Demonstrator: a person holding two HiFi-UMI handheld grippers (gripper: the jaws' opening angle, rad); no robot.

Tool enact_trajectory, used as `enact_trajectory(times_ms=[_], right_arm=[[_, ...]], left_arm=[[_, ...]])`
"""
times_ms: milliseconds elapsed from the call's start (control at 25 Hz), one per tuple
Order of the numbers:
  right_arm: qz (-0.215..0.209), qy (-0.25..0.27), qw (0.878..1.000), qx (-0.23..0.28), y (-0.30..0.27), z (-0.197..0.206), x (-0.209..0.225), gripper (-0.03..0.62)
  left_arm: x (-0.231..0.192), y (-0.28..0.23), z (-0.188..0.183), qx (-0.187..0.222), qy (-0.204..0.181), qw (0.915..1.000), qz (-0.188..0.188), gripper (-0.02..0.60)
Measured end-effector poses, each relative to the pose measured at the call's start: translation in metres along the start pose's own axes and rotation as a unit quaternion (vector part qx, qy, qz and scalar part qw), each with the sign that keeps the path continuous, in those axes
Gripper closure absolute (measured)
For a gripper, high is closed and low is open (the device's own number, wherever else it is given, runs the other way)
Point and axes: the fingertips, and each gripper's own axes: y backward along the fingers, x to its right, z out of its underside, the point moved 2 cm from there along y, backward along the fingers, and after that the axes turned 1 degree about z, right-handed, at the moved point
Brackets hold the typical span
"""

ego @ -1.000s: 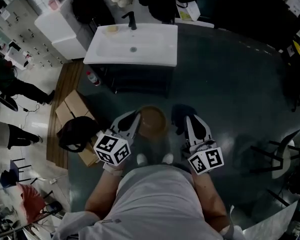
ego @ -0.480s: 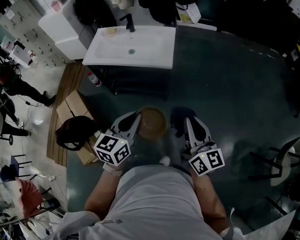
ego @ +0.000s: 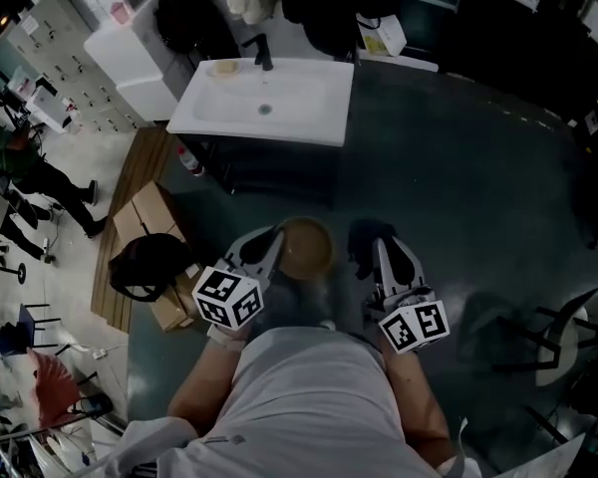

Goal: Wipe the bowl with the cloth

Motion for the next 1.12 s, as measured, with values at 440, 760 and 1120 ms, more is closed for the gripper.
enact_trajectory(times_ms=[440, 760, 1120], right_arm=[[0.020, 0.013, 1.000, -0.006, -0.065, -0.001, 0.028, 0.551], [0.030, 0.018, 0.999, -0.016, -0.159, -0.002, 0.041, 0.551], [0.021, 0.049, 0.999, -0.011, -0.266, -0.023, 0.042, 0.551]], left_arm=[[-0.060, -0.054, -0.019, 0.005, 0.023, 0.9997, 0.006, 0.557], [-0.128, -0.112, -0.057, -0.005, 0.032, 0.9992, 0.023, 0.557], [-0.218, -0.184, -0.093, -0.039, 0.040, 0.9977, 0.038, 0.557]])
